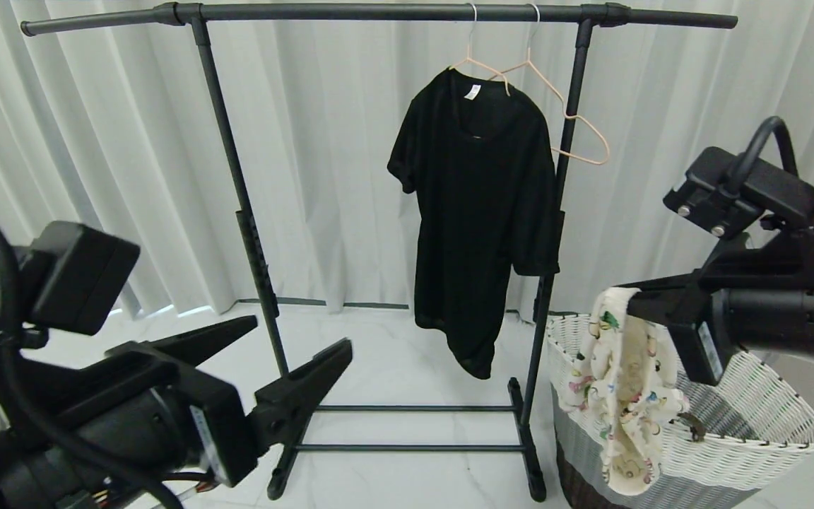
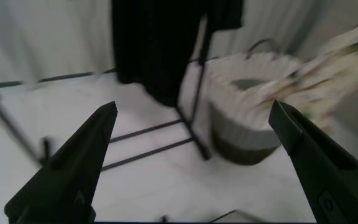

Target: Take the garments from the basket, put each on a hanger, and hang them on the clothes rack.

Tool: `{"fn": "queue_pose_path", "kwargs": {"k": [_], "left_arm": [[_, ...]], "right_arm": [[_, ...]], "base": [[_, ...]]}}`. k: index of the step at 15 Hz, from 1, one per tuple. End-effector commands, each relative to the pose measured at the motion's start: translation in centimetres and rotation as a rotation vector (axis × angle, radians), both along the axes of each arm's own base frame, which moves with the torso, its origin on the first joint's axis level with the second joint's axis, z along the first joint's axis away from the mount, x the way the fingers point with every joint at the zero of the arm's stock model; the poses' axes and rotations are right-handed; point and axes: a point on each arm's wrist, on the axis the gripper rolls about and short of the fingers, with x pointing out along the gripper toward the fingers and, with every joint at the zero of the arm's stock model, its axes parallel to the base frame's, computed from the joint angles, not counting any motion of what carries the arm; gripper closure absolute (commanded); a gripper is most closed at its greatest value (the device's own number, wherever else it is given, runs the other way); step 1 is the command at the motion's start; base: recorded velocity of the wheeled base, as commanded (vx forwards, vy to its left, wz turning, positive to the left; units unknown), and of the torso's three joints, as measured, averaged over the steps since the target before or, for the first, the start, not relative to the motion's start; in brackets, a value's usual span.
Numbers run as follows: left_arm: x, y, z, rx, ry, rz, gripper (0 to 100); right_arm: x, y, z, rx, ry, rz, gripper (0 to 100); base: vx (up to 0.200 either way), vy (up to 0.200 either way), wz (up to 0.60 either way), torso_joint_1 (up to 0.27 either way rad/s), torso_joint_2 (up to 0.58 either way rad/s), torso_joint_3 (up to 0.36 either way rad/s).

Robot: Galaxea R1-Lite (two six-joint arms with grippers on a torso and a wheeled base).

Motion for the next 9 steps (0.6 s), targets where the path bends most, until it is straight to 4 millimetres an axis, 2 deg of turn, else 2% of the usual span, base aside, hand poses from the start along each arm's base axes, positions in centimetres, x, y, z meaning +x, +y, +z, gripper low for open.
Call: {"fn": "queue_pose_path", "kwargs": {"k": [1,3,9], "left_arm": [[1.2,-3.8,0.1,0.003,0.043,-0.13,0],[1.5,-5.1,-0.5,0.01,0.086,-0.264,0],[4.3,-9.6,-3.3,0.026,0.134,-0.347,0]], "right_arm": [[1.1,2.7,-0.5,-0.003,0.022,0.052,100],[1.5,3.6,-0.1,0.013,0.026,0.093,100],[1.8,5.3,-0.3,0.028,0.018,0.132,100]], "base": [[0.0,0.0,0.0,0.0,0.0,0.0],[0.0,0.0,0.0,0.0,0.0,0.0],[0.0,0.0,0.0,0.0,0.0,0.0]]}}
